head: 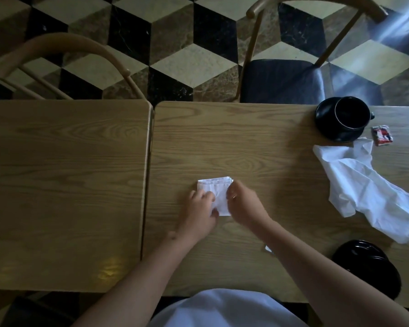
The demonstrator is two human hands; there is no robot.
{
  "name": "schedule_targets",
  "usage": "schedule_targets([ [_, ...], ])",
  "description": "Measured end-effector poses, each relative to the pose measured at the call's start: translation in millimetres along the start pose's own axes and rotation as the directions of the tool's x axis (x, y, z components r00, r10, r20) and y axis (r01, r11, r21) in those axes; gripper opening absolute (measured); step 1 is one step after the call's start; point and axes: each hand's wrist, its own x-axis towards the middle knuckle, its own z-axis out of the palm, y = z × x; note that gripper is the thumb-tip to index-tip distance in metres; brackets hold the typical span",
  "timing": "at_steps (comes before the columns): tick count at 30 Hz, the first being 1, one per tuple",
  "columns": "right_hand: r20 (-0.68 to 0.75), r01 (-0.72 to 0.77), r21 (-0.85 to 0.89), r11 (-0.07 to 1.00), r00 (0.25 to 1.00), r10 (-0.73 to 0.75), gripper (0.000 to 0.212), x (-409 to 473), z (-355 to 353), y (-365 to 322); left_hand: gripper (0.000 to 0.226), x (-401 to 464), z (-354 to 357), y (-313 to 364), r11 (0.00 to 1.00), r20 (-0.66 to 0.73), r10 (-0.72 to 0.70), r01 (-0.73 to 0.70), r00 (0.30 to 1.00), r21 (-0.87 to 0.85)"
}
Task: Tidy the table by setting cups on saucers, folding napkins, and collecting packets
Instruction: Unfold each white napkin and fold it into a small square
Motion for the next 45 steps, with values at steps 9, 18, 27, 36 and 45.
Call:
schedule_targets([
  [9, 0.344, 0.385, -0.453, 0.804, 0.907, -0.241, 0.037, -2.8, 38.4, 10.0, 0.030, 13.1, 5.8, -19.8, 0.937, 0.284, 0.102, -0.188, 0.954, 0.295],
  [18, 0.275, 0.335, -0.473, 0.815, 0.935, -0.225, 0.013, 16.1, 37.2, 26.4, 0.073, 48.4, 11.5, -9.2, 0.934, 0.356, -0.163, 0.028, 0.920, 0.356],
  [27, 0.183, 0.113, -0.196, 0.974, 0.980, -0.077, 0.011, 21.6, 23.4, 24.4, 0.040, 53.2, 7.3, -2.8, 0.944, 0.264, -0.327, 0.304, 0.907, 0.125],
  [36, 0.092, -0.405, 0.224, 0.887, 0.914, 0.394, 0.028, 11.6, 12.5, 20.0, 0.054, 23.9, 5.2, -9.3, 0.423, 0.298, -0.700, 0.713, 0.649, -0.559],
  [45, 0.228, -0.410, 0.414, 0.813, 0.911, 0.343, 0.016, -34.1, -23.5, 11.3, 0.021, -4.2, -15.8, 24.3, 0.246, 0.399, -0.515, 0.577, 0.759, -0.779],
])
